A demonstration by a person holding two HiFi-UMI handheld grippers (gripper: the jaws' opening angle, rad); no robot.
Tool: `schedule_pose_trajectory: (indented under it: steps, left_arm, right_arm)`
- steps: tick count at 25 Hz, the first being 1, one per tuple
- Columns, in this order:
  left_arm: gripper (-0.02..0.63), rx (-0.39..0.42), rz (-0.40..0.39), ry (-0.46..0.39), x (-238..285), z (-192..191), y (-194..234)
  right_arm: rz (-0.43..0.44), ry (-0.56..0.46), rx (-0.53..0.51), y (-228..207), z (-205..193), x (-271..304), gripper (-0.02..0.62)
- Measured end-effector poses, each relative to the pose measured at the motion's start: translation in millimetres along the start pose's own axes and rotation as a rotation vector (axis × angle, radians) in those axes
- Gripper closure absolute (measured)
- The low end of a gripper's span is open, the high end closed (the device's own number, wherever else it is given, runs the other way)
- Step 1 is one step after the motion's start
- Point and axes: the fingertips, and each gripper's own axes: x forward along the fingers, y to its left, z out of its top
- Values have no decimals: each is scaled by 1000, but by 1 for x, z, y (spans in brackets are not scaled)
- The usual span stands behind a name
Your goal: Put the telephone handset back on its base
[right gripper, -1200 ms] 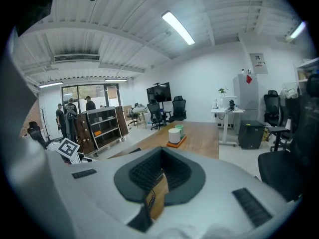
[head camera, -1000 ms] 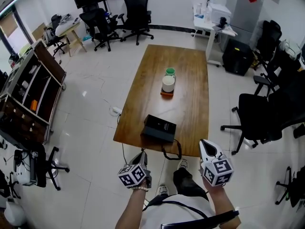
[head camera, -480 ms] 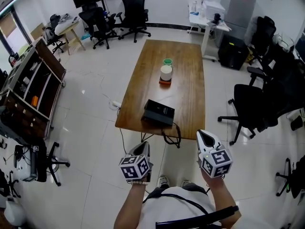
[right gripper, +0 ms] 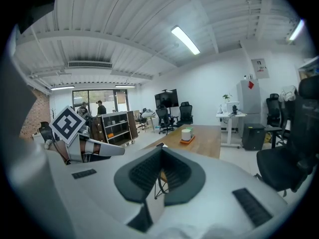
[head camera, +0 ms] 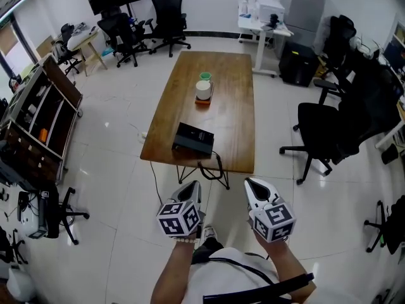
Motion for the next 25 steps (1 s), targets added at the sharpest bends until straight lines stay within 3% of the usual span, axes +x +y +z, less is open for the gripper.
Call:
schedule_pose_trajectory:
  steps: [6, 12, 25]
  left_arm:
    - [601, -4, -6, 2, -21, -26, -37]
    - [601, -16, 34, 13, -42, -51, -43]
    - [601, -57, 53, -24, -68, -64, -49]
  right_arm:
    - [11, 17, 27, -3, -26, -38, 592]
    - [35, 37, 50, 10, -50, -59, 594]
    - [53, 27, 15, 24, -49, -78, 594]
